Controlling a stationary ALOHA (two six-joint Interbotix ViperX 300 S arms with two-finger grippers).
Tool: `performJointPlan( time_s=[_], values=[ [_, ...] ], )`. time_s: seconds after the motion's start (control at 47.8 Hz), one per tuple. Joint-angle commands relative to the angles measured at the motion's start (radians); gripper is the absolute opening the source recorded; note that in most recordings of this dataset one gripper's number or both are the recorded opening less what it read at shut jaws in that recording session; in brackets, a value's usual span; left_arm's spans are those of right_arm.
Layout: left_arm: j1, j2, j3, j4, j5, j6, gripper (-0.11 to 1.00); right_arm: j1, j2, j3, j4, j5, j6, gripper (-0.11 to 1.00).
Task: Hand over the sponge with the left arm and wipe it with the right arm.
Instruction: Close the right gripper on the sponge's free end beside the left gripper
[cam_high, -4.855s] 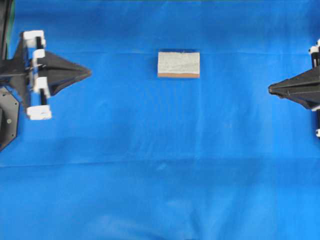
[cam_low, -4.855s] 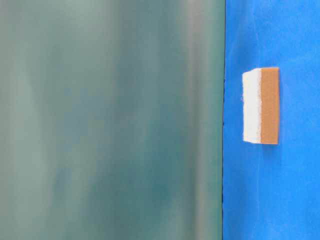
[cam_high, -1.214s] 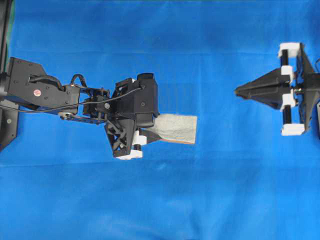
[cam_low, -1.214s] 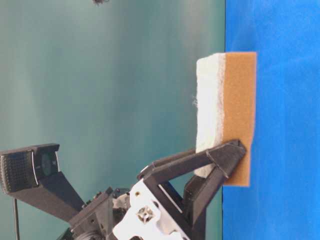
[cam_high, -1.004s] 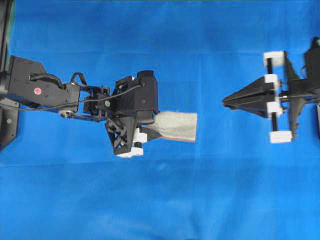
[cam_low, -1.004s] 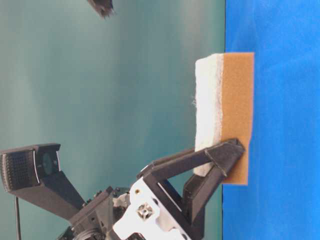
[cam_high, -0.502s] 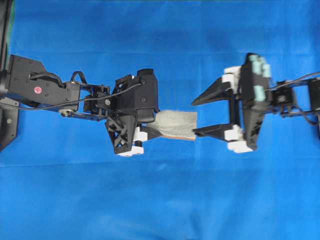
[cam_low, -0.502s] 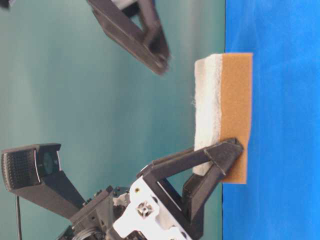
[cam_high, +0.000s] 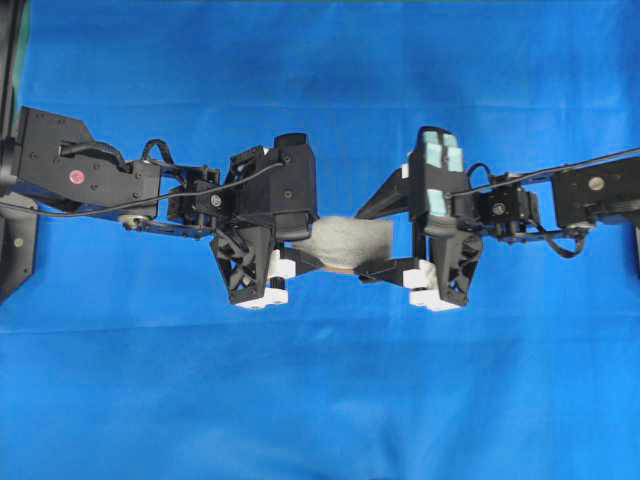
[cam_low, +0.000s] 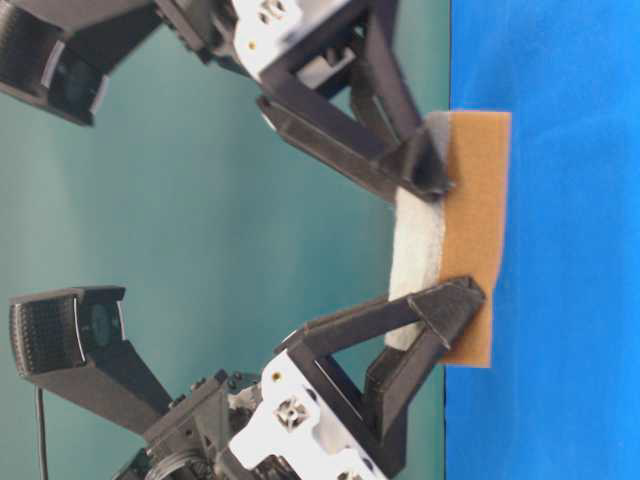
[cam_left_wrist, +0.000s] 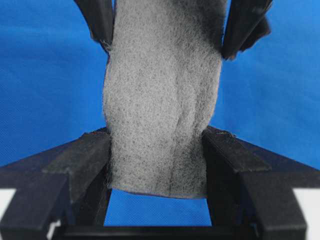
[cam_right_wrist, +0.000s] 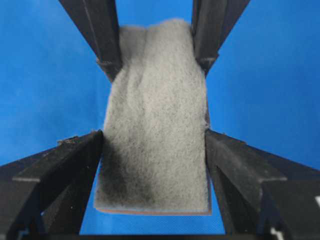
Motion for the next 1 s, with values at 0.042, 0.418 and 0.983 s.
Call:
performJointPlan(
  time_s=[0.042,0.418,0.983],
  values=[
    [0.002,-0.021,-0.006,-0.002,-0.009,0.002,0.44,-0.006,0.025,-0.038,0.003,0.009,-0.002,0.75],
    [0.002,-0.021,-0.008,-0.002,-0.009,0.002,0.41,-0.008,0.051,-0.055,-0.006,0.037,-0.008,0.73],
    [-0.008,-0.067,0.025,0.000,-0.017,0.011,0.75,0.000,0.021,-0.048,-0.009,0.086,-0.014,0.21]
  ],
)
